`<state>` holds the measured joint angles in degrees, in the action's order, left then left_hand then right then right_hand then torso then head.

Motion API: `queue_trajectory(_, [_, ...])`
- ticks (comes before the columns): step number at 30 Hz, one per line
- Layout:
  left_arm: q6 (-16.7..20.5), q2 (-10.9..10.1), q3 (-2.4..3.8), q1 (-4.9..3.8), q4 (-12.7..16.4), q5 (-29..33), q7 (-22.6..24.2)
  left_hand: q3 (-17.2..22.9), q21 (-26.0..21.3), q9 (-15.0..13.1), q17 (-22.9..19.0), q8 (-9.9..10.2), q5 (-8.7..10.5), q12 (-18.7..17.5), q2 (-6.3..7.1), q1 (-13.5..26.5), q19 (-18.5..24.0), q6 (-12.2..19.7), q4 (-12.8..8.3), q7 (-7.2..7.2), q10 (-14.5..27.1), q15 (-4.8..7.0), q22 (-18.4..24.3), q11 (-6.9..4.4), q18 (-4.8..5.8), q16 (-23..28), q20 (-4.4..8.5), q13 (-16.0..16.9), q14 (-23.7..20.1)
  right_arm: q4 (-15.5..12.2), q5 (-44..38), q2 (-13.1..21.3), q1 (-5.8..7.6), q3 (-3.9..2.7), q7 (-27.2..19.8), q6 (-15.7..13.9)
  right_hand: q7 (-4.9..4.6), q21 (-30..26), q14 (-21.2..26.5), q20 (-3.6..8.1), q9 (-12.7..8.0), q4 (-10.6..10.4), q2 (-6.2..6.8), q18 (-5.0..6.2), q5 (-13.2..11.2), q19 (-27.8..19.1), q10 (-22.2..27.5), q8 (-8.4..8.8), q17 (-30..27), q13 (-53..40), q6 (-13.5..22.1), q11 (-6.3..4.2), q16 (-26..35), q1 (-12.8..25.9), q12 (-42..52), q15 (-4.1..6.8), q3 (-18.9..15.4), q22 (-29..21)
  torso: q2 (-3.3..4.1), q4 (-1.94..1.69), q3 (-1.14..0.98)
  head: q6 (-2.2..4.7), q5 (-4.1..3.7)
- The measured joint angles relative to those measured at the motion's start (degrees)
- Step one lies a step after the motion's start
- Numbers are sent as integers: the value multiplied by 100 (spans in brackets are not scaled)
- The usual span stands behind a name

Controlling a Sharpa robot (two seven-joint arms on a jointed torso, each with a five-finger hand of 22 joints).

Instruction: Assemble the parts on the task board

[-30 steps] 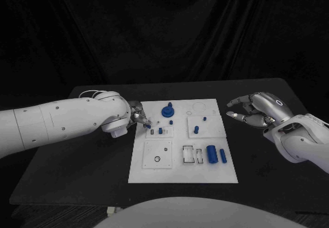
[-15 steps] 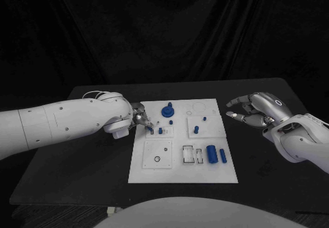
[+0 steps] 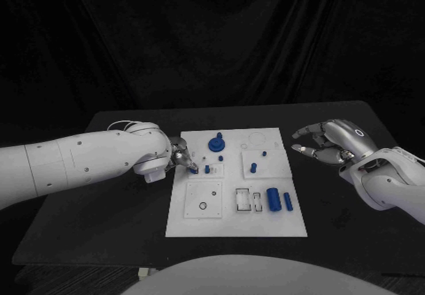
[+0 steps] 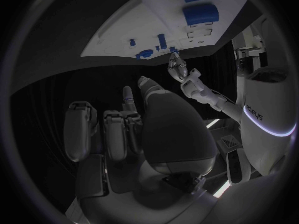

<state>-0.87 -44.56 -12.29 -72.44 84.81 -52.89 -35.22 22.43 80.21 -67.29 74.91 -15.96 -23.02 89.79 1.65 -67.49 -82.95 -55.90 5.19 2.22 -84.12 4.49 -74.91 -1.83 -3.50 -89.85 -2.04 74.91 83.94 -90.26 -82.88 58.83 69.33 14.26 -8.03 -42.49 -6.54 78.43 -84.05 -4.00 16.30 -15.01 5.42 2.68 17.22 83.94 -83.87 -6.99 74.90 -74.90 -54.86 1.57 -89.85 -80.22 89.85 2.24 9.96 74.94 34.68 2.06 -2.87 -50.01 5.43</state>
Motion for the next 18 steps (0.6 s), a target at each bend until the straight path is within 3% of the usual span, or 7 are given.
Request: queue_trajectory(18, [235, -17, -5, 66, 59, 1, 227, 46, 0, -24, 0, 23, 23, 0, -34, 26, 0, 23, 16, 4, 0, 0, 0, 0, 0, 0, 0, 0, 0, 1, 0, 8, -11, 0, -2, 7, 0, 0, 0, 0, -9, 0, 0, 0, 0, 0, 0, 0, 0, -4, 0, 0, 0, 0, 0, 0, 0, -1, 6, -3, 1, 0, -2])
